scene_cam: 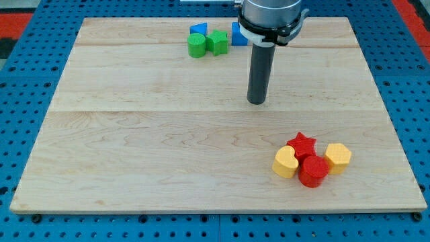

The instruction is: Move the blue triangle into the blue cube

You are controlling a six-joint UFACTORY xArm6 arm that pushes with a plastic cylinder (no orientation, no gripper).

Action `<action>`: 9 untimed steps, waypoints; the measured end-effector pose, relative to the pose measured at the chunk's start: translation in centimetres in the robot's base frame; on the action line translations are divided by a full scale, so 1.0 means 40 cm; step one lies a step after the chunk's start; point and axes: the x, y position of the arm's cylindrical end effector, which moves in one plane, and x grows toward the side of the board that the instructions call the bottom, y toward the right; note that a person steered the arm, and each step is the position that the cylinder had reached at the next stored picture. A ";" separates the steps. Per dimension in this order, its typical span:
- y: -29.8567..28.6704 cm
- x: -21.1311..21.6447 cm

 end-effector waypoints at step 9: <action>0.010 -0.203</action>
